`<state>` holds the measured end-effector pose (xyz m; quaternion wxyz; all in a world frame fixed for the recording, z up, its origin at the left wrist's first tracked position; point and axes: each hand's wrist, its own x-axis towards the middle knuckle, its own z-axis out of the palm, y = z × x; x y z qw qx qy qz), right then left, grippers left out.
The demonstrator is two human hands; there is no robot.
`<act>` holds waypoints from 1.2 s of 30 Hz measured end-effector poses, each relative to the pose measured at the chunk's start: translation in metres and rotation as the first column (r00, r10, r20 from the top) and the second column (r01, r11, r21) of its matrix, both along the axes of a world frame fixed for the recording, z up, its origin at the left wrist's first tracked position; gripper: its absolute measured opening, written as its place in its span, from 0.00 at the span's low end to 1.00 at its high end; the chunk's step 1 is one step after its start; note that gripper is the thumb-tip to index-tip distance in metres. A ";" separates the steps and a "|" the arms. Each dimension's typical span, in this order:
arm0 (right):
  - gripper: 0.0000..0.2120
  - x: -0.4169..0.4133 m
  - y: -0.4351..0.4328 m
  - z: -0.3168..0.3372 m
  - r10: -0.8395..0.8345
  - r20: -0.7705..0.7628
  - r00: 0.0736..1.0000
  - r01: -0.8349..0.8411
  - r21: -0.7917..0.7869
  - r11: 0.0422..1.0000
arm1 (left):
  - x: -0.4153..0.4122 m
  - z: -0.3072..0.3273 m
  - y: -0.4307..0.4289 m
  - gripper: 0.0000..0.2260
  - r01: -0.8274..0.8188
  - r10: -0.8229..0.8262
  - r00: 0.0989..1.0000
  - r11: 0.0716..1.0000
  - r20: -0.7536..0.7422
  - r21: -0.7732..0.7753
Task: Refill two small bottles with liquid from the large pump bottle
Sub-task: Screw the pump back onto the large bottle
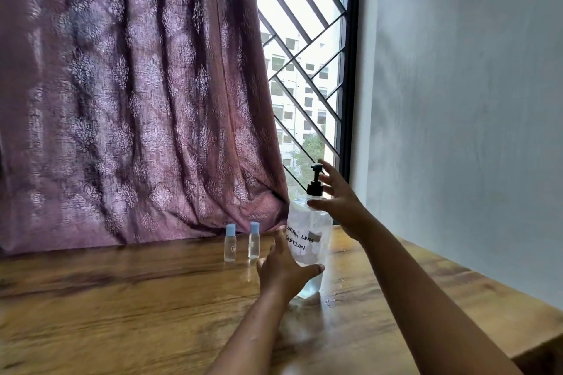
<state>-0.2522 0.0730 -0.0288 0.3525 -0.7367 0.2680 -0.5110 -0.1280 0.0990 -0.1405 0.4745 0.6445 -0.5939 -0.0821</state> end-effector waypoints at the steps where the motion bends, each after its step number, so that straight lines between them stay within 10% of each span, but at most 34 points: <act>1: 0.34 0.001 0.000 0.001 0.046 -0.016 0.999 -0.046 0.013 0.999 | 0.000 -0.001 0.000 0.48 0.001 -0.001 1.000 1.000 -0.012 -0.003; 10: 0.23 0.004 -0.009 -0.007 -0.175 0.106 0.979 0.176 0.003 0.984 | 0.001 0.000 -0.001 0.46 -0.003 0.003 0.999 1.000 -0.039 0.005; 17: 0.24 0.010 -0.008 0.000 0.094 0.044 0.995 -0.096 0.029 0.995 | 0.002 -0.002 -0.002 0.49 0.001 0.001 0.998 1.000 -0.055 0.025; 25: 0.27 0.020 -0.012 -0.001 -0.361 0.071 0.930 0.363 -0.022 0.931 | -0.003 0.001 -0.001 0.50 -0.010 0.008 0.999 1.000 0.052 0.026; 36: 0.12 0.017 -0.013 -0.005 -0.029 0.117 0.993 0.032 -0.022 0.999 | -0.001 0.000 -0.001 0.50 -0.022 0.021 0.999 0.999 0.028 0.039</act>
